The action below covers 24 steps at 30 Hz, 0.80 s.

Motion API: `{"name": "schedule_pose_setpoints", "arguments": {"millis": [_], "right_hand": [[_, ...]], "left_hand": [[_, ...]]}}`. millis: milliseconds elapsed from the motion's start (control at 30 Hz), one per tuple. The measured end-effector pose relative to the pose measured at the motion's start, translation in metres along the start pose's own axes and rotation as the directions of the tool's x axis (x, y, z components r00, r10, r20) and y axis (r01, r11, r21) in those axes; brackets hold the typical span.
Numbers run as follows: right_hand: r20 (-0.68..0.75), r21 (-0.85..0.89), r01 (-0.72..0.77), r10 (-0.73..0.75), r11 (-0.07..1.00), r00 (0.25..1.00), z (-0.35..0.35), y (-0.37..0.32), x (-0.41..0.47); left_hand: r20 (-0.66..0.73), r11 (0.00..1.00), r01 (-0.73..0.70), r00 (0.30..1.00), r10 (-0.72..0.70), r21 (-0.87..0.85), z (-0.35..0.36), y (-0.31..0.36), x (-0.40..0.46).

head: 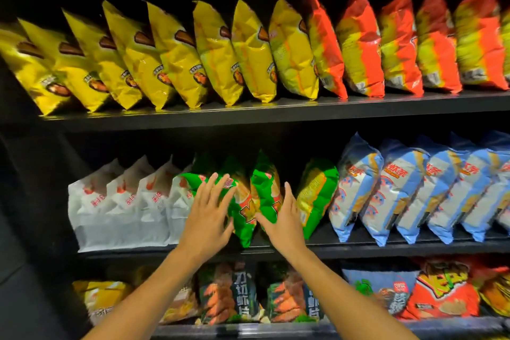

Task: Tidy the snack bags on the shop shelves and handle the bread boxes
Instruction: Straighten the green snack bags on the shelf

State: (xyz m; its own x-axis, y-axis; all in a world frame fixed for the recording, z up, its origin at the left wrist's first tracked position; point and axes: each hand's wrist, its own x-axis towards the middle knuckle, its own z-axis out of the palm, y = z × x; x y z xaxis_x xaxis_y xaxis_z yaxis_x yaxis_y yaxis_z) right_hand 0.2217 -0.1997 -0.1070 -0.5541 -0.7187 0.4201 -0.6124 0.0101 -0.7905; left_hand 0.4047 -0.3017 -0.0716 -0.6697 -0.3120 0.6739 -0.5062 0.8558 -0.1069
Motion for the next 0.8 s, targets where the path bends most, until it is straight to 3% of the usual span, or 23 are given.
{"name": "schedule_pose_setpoints", "arguments": {"millis": [100, 200, 333, 567, 700, 800], "right_hand": [[-0.004, 0.003, -0.09, 0.09, 0.996, 0.996, 0.015, 0.002, 0.009], [-0.101, -0.011, -0.135, 0.133, 0.991, 0.986, 0.014, 0.011, 0.015], [-0.18, -0.045, -0.09, 0.08, 0.995, 0.98, 0.001, 0.01, 0.011], [-0.185, -0.053, -0.018, 0.008, 0.998, 0.983, -0.023, 0.003, -0.006], [-0.235, 0.057, 0.013, 0.001, 0.998, 0.972, -0.04, -0.001, -0.027], [-0.271, 0.149, 0.033, 0.009, 0.988, 0.963, -0.052, -0.01, -0.051]], "left_hand": [[0.019, 1.0, -0.012, 1.0, 0.012, -0.021, -0.001, -0.004, -0.003], [0.034, 0.999, -0.022, 0.999, 0.023, -0.033, -0.001, -0.007, -0.001], [0.031, 0.999, -0.021, 0.999, 0.022, -0.05, -0.002, -0.009, -0.001], [-0.037, 0.992, -0.021, 0.999, 0.017, -0.121, -0.012, 0.0, 0.004], [-0.145, 0.966, -0.062, 0.989, 0.026, -0.25, -0.023, 0.03, 0.002], [-0.103, 0.869, 0.067, 0.986, -0.134, -0.49, -0.028, 0.07, -0.009]]}}
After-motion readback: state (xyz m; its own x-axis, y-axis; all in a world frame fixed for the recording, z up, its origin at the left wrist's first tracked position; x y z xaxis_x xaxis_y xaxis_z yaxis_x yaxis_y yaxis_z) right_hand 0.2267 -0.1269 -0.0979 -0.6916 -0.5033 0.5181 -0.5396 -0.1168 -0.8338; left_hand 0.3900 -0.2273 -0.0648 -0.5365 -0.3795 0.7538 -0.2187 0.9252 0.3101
